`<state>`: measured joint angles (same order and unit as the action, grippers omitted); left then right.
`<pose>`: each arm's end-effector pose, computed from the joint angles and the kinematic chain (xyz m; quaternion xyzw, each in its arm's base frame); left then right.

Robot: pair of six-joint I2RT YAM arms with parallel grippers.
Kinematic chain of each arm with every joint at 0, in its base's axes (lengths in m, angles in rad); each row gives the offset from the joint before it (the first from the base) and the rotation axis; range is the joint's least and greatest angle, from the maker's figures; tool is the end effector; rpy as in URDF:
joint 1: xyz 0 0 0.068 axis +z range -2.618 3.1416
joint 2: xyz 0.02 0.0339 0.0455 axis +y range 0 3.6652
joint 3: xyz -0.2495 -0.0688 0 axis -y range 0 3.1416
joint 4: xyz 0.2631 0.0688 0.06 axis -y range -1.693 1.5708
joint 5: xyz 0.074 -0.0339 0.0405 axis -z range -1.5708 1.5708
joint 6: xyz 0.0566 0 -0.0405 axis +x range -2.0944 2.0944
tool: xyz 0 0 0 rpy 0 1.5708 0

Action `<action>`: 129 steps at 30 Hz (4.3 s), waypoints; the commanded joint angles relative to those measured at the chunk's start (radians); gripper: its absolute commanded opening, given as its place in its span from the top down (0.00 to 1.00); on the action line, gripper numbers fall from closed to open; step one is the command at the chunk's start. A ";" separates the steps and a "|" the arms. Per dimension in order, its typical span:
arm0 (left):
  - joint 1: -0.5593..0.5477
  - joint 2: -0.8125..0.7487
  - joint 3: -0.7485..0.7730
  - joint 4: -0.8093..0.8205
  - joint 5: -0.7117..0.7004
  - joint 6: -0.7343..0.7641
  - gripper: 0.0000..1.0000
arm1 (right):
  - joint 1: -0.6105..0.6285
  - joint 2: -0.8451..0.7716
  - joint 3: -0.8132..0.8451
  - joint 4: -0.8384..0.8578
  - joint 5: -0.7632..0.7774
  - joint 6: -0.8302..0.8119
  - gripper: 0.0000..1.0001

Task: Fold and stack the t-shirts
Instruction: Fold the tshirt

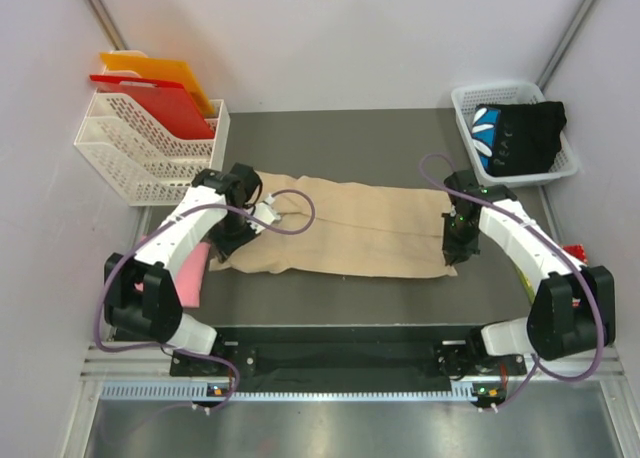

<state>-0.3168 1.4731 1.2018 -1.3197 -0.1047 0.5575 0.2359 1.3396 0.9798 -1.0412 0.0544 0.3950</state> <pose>0.2514 -0.0762 0.2188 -0.4232 -0.9045 -0.0507 0.0163 0.2460 0.0560 0.1912 0.0814 0.9927 0.0005 0.0890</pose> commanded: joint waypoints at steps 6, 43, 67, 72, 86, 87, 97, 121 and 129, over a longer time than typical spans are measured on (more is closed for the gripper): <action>0.019 0.240 0.263 0.160 -0.073 0.076 1.00 | -0.012 0.182 0.247 0.020 0.071 -0.013 0.93; 0.056 0.560 0.651 0.371 -0.189 0.015 0.01 | -0.172 0.745 0.895 -0.006 0.191 -0.033 0.28; 0.005 0.426 0.185 0.467 -0.085 -0.045 0.01 | 0.065 0.731 0.743 0.055 0.254 -0.039 0.31; 0.059 0.409 0.114 0.504 -0.108 -0.016 0.01 | 0.000 0.750 0.640 0.070 0.243 -0.031 0.32; 0.182 0.421 0.270 0.438 -0.098 0.010 0.01 | -0.057 0.688 0.528 0.125 0.162 -0.031 0.30; 0.168 0.420 0.310 0.410 -0.078 0.004 0.01 | -0.050 0.681 0.542 0.113 0.160 -0.035 0.29; 0.019 0.424 0.555 0.278 0.183 -0.106 0.01 | 0.025 0.599 0.672 0.066 0.122 -0.002 0.28; -0.084 0.773 0.774 0.401 0.123 -0.160 0.01 | 0.042 0.486 0.468 0.129 0.168 0.002 0.40; -0.084 0.768 0.746 0.415 0.125 -0.139 0.65 | 0.040 0.486 0.412 0.148 0.177 0.002 0.43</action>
<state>-0.4053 2.2498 1.9430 -0.9382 0.0319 0.3988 0.2722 1.8709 1.4136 -0.9218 0.2161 0.3939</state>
